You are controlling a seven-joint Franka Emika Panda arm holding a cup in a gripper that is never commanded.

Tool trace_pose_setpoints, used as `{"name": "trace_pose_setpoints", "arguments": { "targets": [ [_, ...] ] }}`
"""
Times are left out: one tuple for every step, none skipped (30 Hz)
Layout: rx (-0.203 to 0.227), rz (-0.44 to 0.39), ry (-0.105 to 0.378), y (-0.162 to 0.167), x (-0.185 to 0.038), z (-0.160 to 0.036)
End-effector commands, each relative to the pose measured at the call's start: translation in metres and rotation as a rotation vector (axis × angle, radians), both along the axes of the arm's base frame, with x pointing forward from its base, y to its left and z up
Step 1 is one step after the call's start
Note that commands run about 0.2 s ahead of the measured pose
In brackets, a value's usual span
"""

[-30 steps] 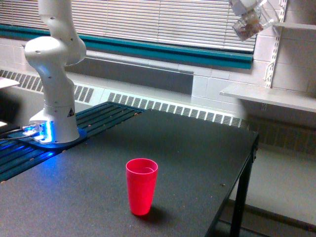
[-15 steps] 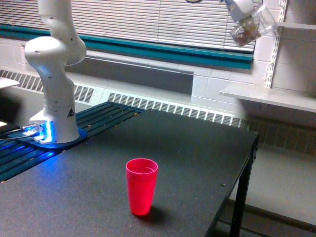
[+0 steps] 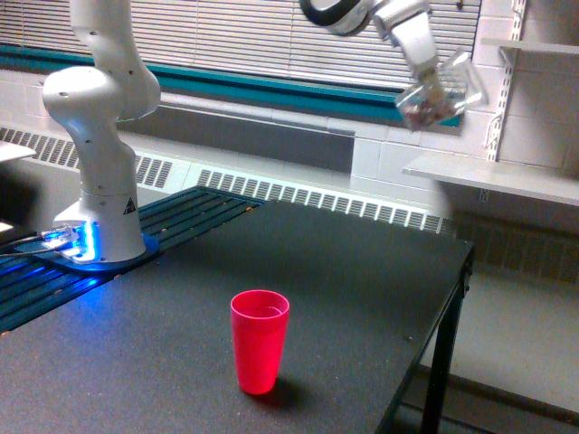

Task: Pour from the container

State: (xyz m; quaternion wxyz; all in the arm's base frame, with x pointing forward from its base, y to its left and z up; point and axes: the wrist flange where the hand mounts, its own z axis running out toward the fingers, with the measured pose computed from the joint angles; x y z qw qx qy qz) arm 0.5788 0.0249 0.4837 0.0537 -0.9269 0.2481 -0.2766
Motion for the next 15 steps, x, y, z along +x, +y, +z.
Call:
{"name": "trace_pose_setpoints", "arguments": {
  "targets": [
    [-0.043,-0.013,0.027,-0.039,-0.010,-0.026],
    [-0.051,-0.016,0.032,-0.045,-0.012,-0.030],
    [-0.058,-0.020,0.035,-0.050,-0.014,-0.033],
    [-0.064,-0.023,0.038,-0.055,-0.016,-0.036],
    [-0.071,-0.026,0.042,-0.060,-0.018,-0.040],
    [-0.076,-0.031,0.045,-0.066,-0.020,-0.043],
    [-0.078,-0.036,0.048,-0.071,-0.023,-0.046],
    [-0.083,-0.038,0.052,-0.077,-0.025,-0.049],
    [-0.090,-0.040,0.054,-0.082,-0.028,-0.051],
    [-0.097,-0.046,0.056,-0.087,-0.031,-0.054],
    [-0.101,-0.054,0.057,-0.093,-0.034,-0.057],
    [-0.104,-0.062,0.059,-0.099,-0.037,-0.059],
    [-0.107,-0.068,0.065,-0.104,-0.041,-0.063],
    [-0.108,-0.074,0.070,-0.109,-0.045,-0.066],
    [-0.106,-0.081,0.076,-0.114,-0.048,-0.070]
  ]
}}
